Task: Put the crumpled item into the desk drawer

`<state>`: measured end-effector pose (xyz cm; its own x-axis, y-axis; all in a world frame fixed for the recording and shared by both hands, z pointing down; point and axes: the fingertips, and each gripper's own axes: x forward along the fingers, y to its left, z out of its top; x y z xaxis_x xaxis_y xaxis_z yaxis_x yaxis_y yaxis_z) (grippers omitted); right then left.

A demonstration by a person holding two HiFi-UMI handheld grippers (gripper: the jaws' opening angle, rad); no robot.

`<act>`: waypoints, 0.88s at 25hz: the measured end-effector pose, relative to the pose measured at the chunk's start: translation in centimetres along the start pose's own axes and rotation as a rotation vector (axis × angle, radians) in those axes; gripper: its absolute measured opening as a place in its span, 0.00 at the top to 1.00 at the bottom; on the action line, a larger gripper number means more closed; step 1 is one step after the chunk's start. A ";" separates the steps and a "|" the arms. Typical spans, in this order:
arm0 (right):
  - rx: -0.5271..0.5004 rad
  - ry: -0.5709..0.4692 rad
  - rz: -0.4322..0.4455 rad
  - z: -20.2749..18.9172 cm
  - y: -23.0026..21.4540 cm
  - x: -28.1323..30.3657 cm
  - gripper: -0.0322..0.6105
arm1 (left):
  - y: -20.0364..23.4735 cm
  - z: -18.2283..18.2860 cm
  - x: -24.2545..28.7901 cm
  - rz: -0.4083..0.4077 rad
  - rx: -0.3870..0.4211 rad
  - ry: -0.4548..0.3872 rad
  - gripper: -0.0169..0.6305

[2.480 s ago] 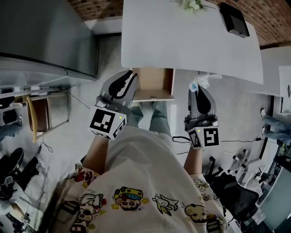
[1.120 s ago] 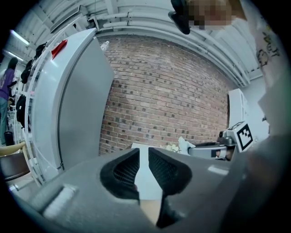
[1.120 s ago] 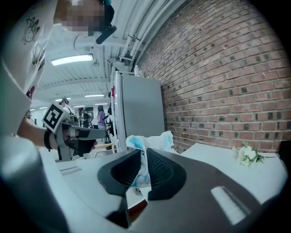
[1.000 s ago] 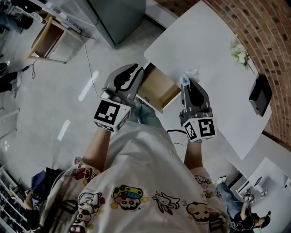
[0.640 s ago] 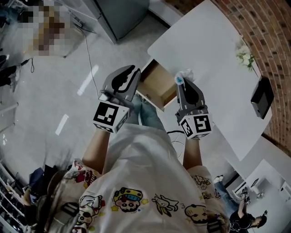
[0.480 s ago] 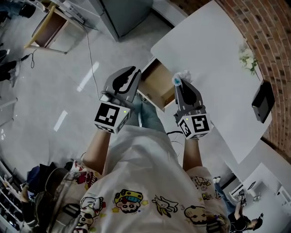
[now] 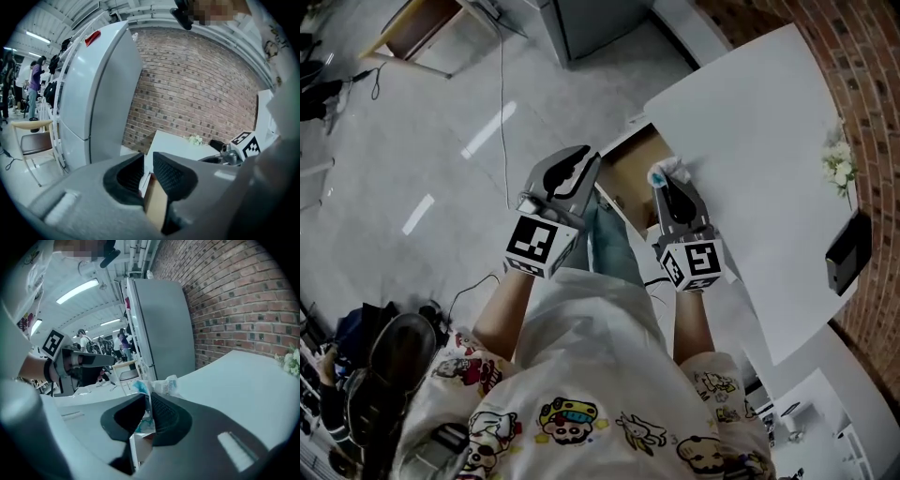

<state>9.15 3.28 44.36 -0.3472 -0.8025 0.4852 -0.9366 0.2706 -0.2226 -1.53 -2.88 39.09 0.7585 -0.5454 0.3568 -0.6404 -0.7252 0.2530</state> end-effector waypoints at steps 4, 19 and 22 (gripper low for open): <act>0.002 0.056 0.030 -3.2 0.6 2.4 0.87 | 1.1 -2.2 0.5 0.007 -0.027 0.019 0.89; 0.010 0.254 0.038 -15.7 -2.4 8.9 0.87 | 2.8 -11.6 3.2 0.062 -0.117 0.090 0.89; 0.004 0.302 0.035 -18.3 -3.2 9.9 0.87 | 3.2 -13.6 3.8 0.065 -0.116 0.108 0.89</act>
<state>7.84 4.19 65.39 -0.3786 -0.5983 0.7062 -0.9237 0.2933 -0.2466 -2.32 -1.53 53.42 0.7020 -0.5364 0.4685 -0.7018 -0.6332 0.3266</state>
